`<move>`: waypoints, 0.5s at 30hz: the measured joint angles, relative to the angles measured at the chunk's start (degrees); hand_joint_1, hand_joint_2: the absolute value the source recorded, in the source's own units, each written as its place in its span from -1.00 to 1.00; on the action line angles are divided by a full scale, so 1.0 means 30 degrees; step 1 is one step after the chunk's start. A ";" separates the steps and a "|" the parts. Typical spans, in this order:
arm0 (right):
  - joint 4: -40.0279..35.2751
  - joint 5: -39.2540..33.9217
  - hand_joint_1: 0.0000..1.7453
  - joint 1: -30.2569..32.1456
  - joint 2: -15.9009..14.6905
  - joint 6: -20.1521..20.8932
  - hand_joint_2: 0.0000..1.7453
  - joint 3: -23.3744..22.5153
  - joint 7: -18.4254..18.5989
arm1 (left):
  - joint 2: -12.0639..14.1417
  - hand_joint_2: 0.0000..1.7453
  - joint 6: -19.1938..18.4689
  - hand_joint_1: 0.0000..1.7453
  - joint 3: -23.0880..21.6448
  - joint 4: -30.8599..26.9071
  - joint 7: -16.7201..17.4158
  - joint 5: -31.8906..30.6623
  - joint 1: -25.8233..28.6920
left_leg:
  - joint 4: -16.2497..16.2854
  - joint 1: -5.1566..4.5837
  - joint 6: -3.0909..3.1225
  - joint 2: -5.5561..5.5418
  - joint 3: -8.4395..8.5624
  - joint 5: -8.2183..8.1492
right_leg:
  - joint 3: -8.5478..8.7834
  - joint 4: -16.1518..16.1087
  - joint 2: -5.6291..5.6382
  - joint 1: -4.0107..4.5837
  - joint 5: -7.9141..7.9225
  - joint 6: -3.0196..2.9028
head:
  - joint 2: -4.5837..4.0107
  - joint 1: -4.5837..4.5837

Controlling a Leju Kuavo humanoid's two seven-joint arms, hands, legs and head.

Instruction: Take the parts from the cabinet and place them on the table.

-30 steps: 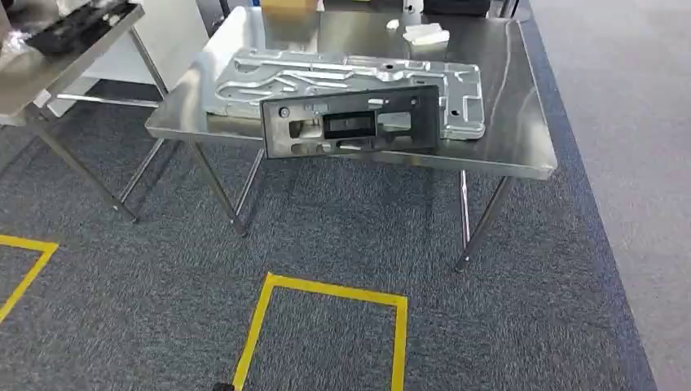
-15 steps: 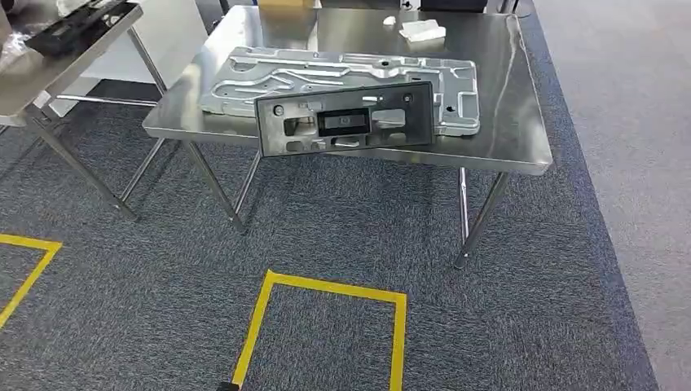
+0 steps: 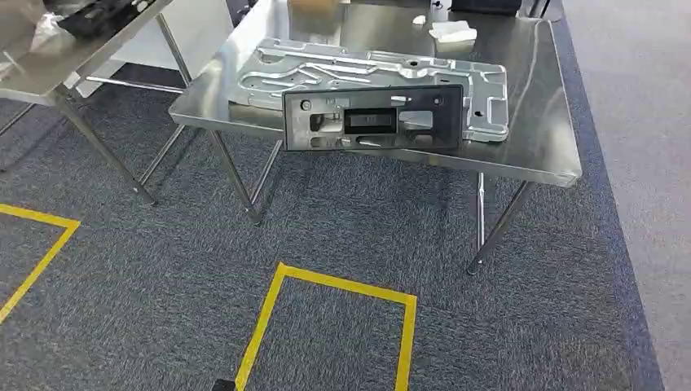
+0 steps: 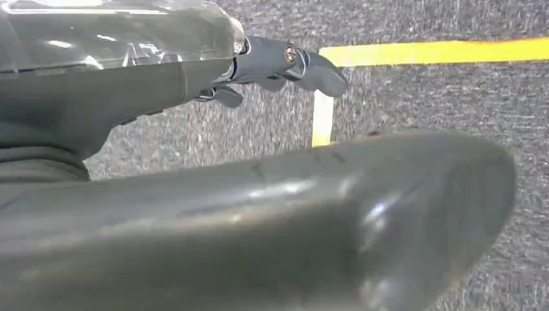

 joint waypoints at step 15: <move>0.0138 0.0787 -1.00 0.0210 0.0102 0.0314 -1.00 0.0328 0.0714 | 0.0220 -1.00 0.0218 -1.00 0.0007 0.0015 -0.0037 0.0080 0.0244 | 0.1047 -0.1334 0.1901 0.3500 0.0756 -0.1653 | 0.0143 0.0244 -0.3539 0.1198 -0.0262 -0.0959 | 0.0007 -0.0081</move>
